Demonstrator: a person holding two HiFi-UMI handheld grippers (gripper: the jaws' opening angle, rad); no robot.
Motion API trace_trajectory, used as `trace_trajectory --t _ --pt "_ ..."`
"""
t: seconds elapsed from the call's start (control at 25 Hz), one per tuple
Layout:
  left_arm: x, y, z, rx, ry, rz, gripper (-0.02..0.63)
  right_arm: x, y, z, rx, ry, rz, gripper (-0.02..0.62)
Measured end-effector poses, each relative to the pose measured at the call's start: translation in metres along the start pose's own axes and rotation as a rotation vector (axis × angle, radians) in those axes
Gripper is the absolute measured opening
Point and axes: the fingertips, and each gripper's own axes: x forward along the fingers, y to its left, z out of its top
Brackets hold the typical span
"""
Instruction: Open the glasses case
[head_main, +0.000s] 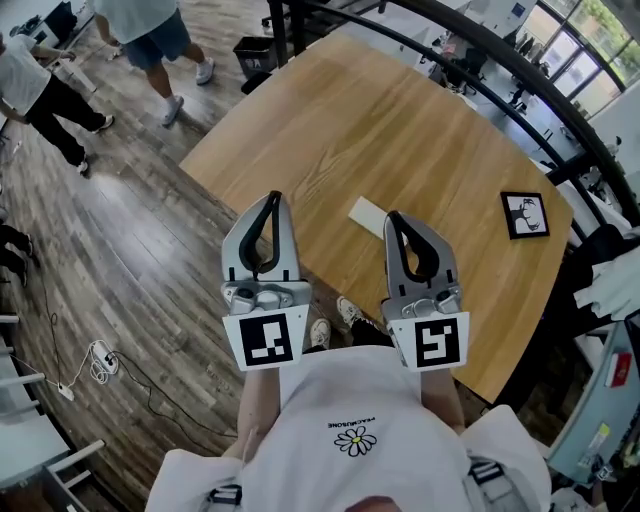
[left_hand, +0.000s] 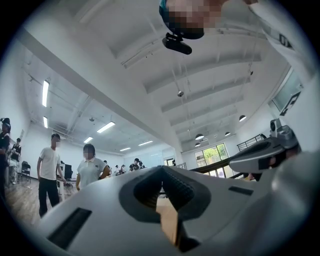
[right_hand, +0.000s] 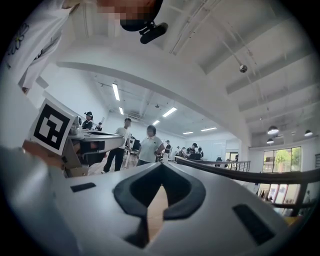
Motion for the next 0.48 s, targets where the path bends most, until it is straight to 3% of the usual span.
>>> trace_trajectory --t 0.2,0.48 --pt "0.014 -0.021 -0.008 -0.007 -0.002 -0.065 0.017 -0.015 -0.019 -0.008 -0.026 0.017 -0.063 0.006" --pt "0.037 -0.083 -0.003 -0.012 -0.030 -0.253 0.017 -0.061 -0.070 -0.013 -0.029 0.044 -0.261 0.006"
